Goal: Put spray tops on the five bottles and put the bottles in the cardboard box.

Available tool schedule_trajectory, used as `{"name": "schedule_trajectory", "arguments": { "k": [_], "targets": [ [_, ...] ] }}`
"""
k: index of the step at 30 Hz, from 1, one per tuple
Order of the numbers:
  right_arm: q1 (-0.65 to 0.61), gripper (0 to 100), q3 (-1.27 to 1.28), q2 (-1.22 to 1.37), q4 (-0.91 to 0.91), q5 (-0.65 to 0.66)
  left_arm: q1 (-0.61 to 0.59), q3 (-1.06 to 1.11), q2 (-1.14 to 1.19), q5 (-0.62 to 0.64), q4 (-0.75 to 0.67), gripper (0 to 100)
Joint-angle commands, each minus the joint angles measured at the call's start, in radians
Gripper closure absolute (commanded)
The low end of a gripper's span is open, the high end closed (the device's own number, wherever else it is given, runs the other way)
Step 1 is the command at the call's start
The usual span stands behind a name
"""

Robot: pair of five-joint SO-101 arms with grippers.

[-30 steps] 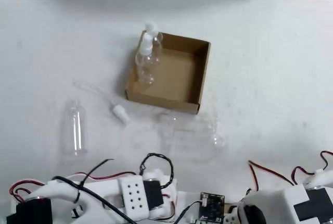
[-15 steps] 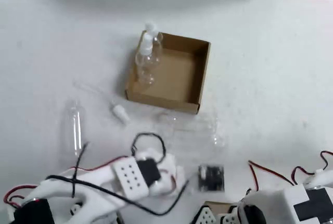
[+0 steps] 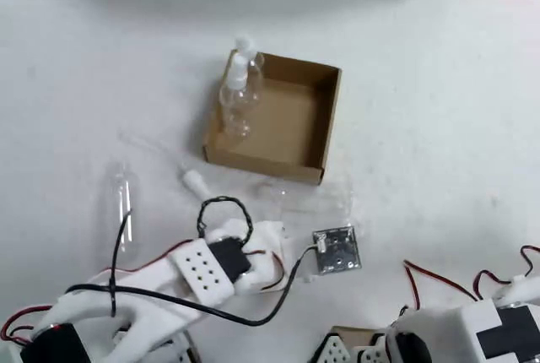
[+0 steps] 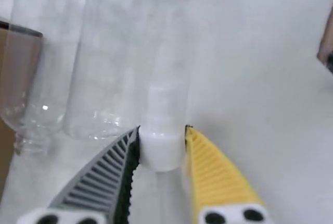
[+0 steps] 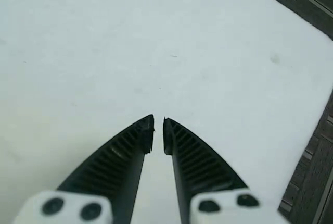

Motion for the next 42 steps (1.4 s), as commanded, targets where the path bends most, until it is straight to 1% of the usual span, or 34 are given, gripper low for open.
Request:
{"name": "schedule_trajectory", "arguments": {
  "k": [1, 4, 6, 9, 11, 15, 18, 20, 25, 28, 30, 34, 36, 39, 42],
  "targets": [
    [0.019, 98.3, -0.057, -0.005, -0.001, 0.009, -0.053, -0.006, -0.001, 0.002, -0.018, 82],
    [0.013, 98.3, -0.057, -0.005, 0.004, 0.017, -0.081, -0.006, -0.002, 0.002, -0.017, 68],
    [0.008, 98.3, -0.057, -0.005, 0.005, 0.018, -0.107, -0.006, -0.002, 0.002, -0.014, 62],
    [0.008, 98.3, -0.057, -0.005, 0.007, 0.018, -0.157, -0.037, -0.004, 0.002, 0.029, 62],
    [0.007, 98.3, -0.057, -0.008, 0.019, 0.018, -0.191, -0.072, -0.004, 0.002, 0.083, 62],
    [-0.012, 98.3, -0.064, -0.019, 0.093, 0.023, -0.251, -0.146, -0.005, 0.002, 0.196, 62],
    [-0.05, 98.3, -0.057, -0.058, 0.168, 0.074, -0.303, -0.19, -0.01, 0.003, 0.27, 62],
    [-0.076, 98.3, -0.057, -0.087, 0.234, 0.089, -0.36, -0.21, -0.047, 0.003, 0.313, 62],
    [-0.14, 98.3, -0.057, -0.179, 0.363, 0.091, -0.55, -0.213, -0.226, 0.003, 0.402, 62],
    [-0.2, 98.3, -0.057, -0.219, 0.456, 0.15, -0.704, -0.21, -0.323, -0.003, 0.473, 62],
    [-0.252, 98.3, -0.057, -0.242, 0.529, 0.187, -0.829, -0.21, -0.358, -0.005, 0.506, 62],
    [-0.371, 98.3, -0.057, -0.292, 0.654, 0.229, -1.093, -0.21, -0.354, -0.005, 0.514, 62],
    [-0.427, 98.3, -0.057, -0.323, 0.696, 0.227, -1.198, -0.21, -0.329, -0.005, 0.512, 62],
    [-0.512, 98.3, -0.057, -0.375, 0.759, 0.226, -1.302, -0.212, -0.283, -0.005, 0.499, 62],
    [-0.611, 98.3, -0.055, -0.432, 0.846, 0.23, -1.366, -0.21, -0.219, 0.002, 0.468, 62]
  ]
}}
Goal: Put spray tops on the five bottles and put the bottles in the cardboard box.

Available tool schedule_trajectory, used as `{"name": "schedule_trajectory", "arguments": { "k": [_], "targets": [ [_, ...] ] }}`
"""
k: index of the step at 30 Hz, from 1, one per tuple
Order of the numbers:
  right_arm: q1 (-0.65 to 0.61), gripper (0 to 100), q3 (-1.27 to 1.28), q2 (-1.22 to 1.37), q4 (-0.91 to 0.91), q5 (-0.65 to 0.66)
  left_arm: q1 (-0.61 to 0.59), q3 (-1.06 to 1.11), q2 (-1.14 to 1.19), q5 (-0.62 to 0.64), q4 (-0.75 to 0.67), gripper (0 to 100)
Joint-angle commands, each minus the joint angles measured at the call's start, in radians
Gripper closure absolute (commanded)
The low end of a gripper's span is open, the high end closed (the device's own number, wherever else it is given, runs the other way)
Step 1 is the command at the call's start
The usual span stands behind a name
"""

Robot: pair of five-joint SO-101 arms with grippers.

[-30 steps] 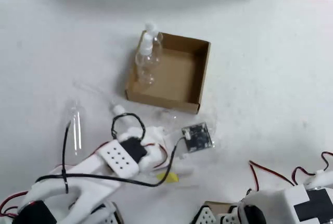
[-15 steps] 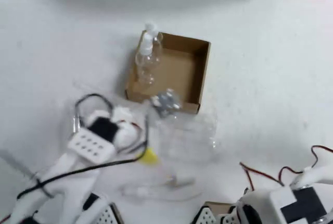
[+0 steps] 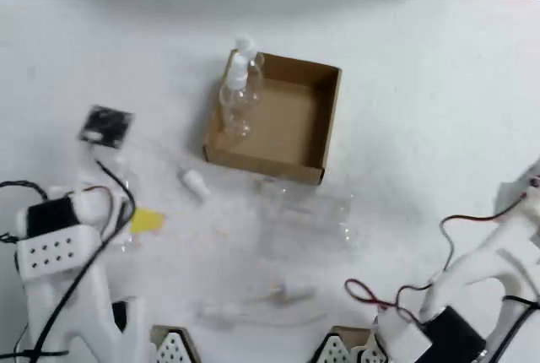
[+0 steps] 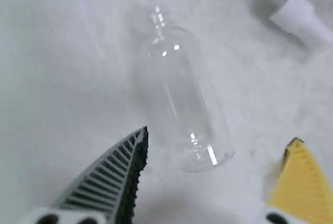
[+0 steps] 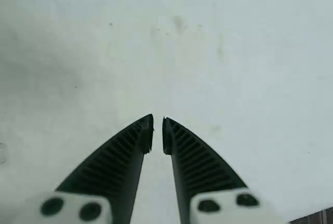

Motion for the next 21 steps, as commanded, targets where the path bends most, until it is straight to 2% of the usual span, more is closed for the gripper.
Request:
{"name": "schedule_trajectory", "arguments": {
  "k": [1, 7, 12, 16, 21],
  "targets": [
    [-0.128, 98.3, -0.048, -0.097, 0.105, 0.015, -0.074, -0.058, 0.082, 0.003, -0.049, 62],
    [-0.349, 98.3, -0.04, -0.222, 0.254, 0.008, -0.162, -0.058, 0.199, 0.071, -0.144, 62],
    [-0.564, 98.3, 0.112, -0.346, 0.262, 0.008, -0.205, -0.037, 0.246, 0.075, -0.193, 62],
    [-0.819, 98.3, 0.233, -0.46, 0.257, 0.009, -0.205, 0.021, 0.26, 0.146, -0.285, 62],
    [-1.187, 98.3, 0.324, -0.587, 0.262, 0.008, -0.222, 0.032, 0.265, 0.16, -0.33, 62]
  ]
}}
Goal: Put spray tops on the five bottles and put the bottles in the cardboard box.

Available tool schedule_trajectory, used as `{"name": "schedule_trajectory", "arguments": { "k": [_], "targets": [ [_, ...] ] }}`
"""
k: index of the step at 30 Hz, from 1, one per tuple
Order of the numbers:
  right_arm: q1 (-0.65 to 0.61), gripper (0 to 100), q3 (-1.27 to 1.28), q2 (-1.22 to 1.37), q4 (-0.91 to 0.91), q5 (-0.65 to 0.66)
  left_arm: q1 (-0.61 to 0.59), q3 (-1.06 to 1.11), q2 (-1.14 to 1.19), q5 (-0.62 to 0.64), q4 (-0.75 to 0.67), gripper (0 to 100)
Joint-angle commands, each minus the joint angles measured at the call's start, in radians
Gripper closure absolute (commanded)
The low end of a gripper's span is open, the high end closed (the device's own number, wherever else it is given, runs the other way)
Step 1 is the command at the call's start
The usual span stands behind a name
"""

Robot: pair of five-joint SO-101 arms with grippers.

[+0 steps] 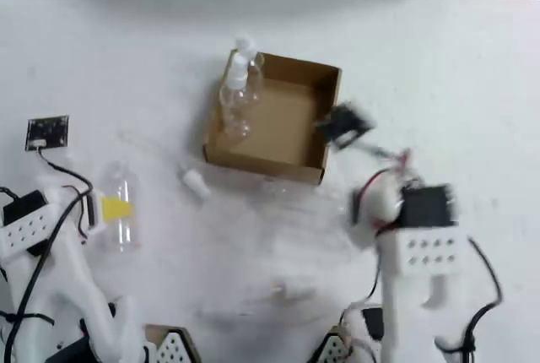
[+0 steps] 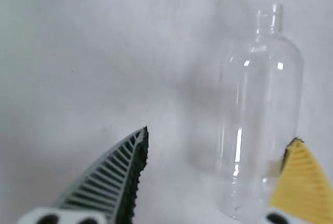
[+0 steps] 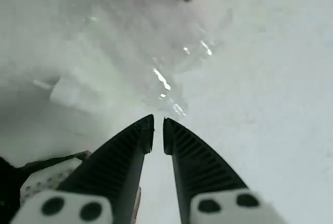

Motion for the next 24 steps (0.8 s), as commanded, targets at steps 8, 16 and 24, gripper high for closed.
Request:
{"name": "schedule_trajectory", "arguments": {
  "k": [8, 16, 24],
  "targets": [
    [-0.699, 98.3, 0.026, 0.044, -0.039, -0.064, -0.015, -0.003, 0.004, 0.038, -0.064, 62],
    [-1.044, 98.3, 0.038, 0.185, -0.15, -0.06, -0.036, -0.003, 0.004, 0.072, -0.092, 62],
    [-1.182, 98.3, 0.207, 0.262, -0.364, -0.092, -0.03, 0.005, 0.004, 0.072, -0.098, 62]
  ]
}}
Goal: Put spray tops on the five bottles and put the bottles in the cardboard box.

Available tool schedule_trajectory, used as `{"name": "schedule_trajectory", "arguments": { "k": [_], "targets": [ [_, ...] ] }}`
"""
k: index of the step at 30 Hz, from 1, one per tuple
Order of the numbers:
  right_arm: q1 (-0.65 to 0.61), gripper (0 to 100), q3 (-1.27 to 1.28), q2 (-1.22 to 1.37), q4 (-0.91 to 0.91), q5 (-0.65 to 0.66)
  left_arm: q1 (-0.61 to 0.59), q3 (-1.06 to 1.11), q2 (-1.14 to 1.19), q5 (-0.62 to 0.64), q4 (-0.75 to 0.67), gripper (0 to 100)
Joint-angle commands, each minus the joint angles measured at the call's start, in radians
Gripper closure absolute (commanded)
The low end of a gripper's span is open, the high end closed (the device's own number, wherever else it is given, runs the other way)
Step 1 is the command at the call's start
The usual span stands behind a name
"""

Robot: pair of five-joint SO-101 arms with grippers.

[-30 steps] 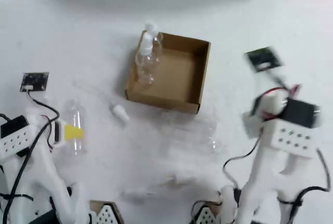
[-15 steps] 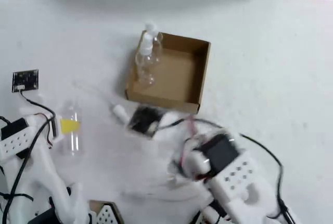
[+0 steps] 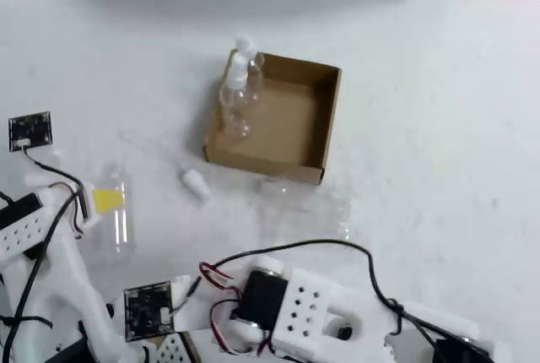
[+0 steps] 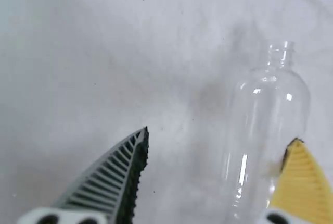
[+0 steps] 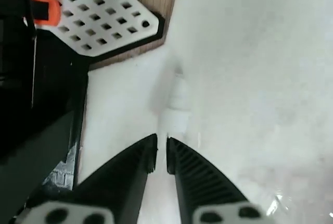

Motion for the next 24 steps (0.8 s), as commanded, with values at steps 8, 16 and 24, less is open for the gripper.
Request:
{"name": "schedule_trajectory", "arguments": {
  "k": [8, 16, 24],
  "targets": [
    [-0.113, 97.6, 0.044, 0.165, -0.133, -0.008, -0.007, -0.002, 0.004, 0.012, -0.021, 62],
    [-0.054, 98.2, 0.038, 0.214, -0.206, -0.114, -0.005, -0.003, 0.004, 0.026, -0.021, 62],
    [0.05, 98.2, 0.043, 0.042, -0.151, -0.133, -0.008, -0.006, 0.004, 0.077, -0.038, 62]
  ]
}}
